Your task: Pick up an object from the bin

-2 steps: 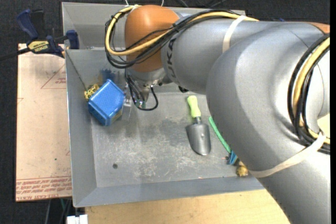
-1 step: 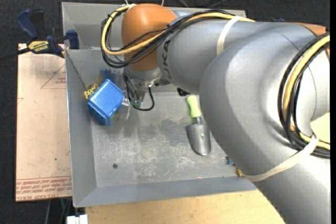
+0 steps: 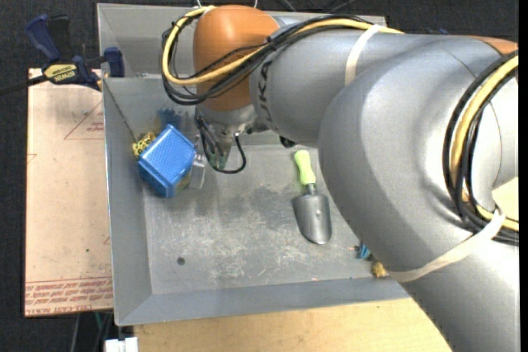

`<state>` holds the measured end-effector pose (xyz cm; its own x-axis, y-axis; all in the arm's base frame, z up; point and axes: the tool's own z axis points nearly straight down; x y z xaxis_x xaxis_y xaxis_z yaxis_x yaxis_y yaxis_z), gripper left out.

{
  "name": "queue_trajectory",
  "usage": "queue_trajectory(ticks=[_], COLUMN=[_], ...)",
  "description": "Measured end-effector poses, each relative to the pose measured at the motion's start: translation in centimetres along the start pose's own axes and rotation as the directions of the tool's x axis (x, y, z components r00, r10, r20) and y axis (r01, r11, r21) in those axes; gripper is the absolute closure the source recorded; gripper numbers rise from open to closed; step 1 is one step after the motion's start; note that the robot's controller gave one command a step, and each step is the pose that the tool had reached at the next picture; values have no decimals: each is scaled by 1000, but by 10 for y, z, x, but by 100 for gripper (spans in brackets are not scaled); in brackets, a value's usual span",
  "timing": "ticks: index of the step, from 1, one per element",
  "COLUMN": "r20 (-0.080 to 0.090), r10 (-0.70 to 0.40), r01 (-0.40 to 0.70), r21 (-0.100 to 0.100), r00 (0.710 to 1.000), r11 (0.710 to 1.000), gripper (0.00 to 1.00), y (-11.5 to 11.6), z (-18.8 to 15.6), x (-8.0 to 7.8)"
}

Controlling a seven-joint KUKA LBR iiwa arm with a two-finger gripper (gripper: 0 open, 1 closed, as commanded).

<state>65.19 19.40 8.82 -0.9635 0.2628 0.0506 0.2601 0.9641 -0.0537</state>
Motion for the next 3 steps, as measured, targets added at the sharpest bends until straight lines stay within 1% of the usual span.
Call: queue_trajectory(ticks=[1,2,3], r20=[-18,-10,-20], r10=[154,18,169], r01=[-154,-18,-169], r21=[8,13,15], r00=[988,1000,985], r11=[988,1000,986], gripper=[100,100,100], y=[-2,2,1], z=[0,-2,-4], x=[0,0,6])
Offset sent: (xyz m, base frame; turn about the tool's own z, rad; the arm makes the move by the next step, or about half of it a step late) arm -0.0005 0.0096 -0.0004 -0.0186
